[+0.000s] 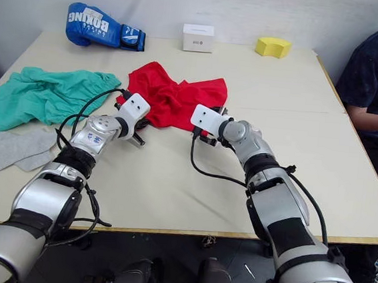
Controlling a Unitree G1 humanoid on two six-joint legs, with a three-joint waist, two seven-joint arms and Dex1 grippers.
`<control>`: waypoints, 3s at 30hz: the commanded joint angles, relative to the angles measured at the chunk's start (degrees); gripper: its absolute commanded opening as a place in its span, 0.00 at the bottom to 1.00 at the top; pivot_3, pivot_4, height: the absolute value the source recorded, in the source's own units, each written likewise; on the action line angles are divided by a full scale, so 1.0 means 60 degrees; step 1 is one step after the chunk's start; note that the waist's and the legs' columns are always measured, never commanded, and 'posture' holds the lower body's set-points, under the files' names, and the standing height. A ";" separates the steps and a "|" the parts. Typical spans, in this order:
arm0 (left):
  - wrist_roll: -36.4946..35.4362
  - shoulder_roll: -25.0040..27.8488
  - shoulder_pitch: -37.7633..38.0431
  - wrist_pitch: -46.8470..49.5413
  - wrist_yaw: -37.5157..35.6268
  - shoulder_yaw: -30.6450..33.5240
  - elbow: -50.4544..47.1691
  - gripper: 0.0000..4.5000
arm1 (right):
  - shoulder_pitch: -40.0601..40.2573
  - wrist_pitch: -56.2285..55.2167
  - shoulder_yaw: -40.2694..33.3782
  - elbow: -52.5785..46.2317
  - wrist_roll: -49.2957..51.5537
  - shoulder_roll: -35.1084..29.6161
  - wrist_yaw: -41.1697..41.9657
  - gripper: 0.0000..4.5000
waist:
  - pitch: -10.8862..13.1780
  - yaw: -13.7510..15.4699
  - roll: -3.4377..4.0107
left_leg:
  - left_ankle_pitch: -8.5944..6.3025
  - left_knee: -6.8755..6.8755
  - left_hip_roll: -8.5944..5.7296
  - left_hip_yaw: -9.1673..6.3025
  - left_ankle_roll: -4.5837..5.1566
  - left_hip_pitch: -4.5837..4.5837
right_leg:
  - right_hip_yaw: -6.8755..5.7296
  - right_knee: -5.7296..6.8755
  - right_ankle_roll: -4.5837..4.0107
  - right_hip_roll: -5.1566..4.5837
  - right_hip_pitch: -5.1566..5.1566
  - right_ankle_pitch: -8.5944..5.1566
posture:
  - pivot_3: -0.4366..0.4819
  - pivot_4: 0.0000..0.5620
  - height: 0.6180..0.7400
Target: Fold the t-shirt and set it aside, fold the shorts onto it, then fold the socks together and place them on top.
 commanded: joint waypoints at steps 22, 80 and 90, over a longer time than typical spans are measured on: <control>-0.1843 0.1247 0.2131 0.0291 -0.2718 0.1570 -0.4663 0.00 | 0.0011 0.2797 -0.2413 0.0275 0.2422 -0.0089 0.4167 0.01 | -0.0013 0.0056 -0.0023 | -0.0032 -0.0025 -0.0006 -0.0006 0.0004 -0.0036 | -0.0001 -0.0021 0.0000 -0.0024 -0.0005 0.0000 | 0.48 0.27 1.00; -0.2604 0.5026 0.2420 -0.3758 -0.3484 0.2989 -0.6898 0.00 | 0.4327 -0.2718 -0.5090 -0.8038 0.5540 -0.6021 0.4148 0.01 | 0.0145 0.0420 -0.0017 | -0.0115 0.0015 -0.0015 0.0301 0.0188 -0.0049 | -0.0236 -0.0177 0.0073 -0.0080 -0.0083 0.0097 | 0.48 0.27 1.00; -0.3124 0.6448 0.9046 0.3349 -0.4827 0.2965 -1.2817 0.00 | 1.0056 -0.2041 -0.4071 -1.0778 0.5665 -0.6979 0.5970 0.01 | 0.0169 0.0522 -0.0038 | -0.0124 0.0088 0.0012 0.0289 0.0179 -0.0147 | -0.0140 -0.0132 0.0062 -0.0144 -0.0180 0.0115 | 0.48 0.27 1.00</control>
